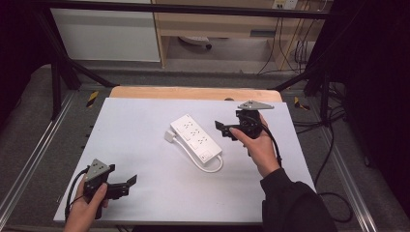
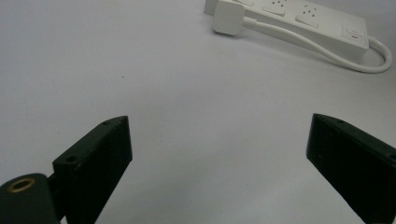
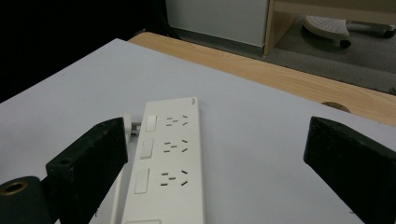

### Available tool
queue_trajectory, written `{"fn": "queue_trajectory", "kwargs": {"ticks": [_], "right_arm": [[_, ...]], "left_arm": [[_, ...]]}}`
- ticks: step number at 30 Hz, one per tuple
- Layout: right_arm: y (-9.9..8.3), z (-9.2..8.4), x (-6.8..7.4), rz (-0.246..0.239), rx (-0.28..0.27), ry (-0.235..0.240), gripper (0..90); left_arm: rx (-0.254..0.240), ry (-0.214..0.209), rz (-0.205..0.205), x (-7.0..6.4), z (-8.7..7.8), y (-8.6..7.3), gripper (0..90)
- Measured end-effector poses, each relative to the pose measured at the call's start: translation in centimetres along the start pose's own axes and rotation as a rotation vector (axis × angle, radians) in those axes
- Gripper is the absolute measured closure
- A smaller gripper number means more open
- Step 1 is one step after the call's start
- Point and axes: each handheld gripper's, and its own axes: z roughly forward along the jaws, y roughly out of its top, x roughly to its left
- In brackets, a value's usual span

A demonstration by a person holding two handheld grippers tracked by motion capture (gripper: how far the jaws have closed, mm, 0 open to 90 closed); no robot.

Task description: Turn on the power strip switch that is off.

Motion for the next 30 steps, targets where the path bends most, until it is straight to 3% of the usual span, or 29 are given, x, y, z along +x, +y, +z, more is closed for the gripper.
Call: {"fn": "queue_trajectory", "kwargs": {"ticks": [7,9,13,16,24,30], "right_arm": [[0.5,1.2,0.6,-0.008,0.003,0.0,11.8],[0.5,1.6,0.8,-0.014,-0.008,0.002,21.6],[0.6,2.1,1.0,-0.009,-0.018,0.011,30.1],[0.7,2.4,1.0,-0.006,-0.038,-0.009,41.6],[1.0,3.1,0.7,-0.006,-0.079,-0.034,60.5],[1.0,3.5,0.5,-0.005,-0.103,-0.037,69.5]], "left_arm": [[-0.001,-0.003,0.005,0.0,0.0,0.0,6.9],[0.0,-0.003,0.006,0.0,0.0,0.0,6.9],[-0.001,-0.004,0.003,0.0,0.0,0.1,6.9],[0.0,-0.003,0.003,0.0,0.0,0.1,6.9],[0.003,-0.001,0.004,0.0,0.0,0.0,6.9],[0.005,0.0,0.005,0.0,0.1,0.0,6.9]]}}
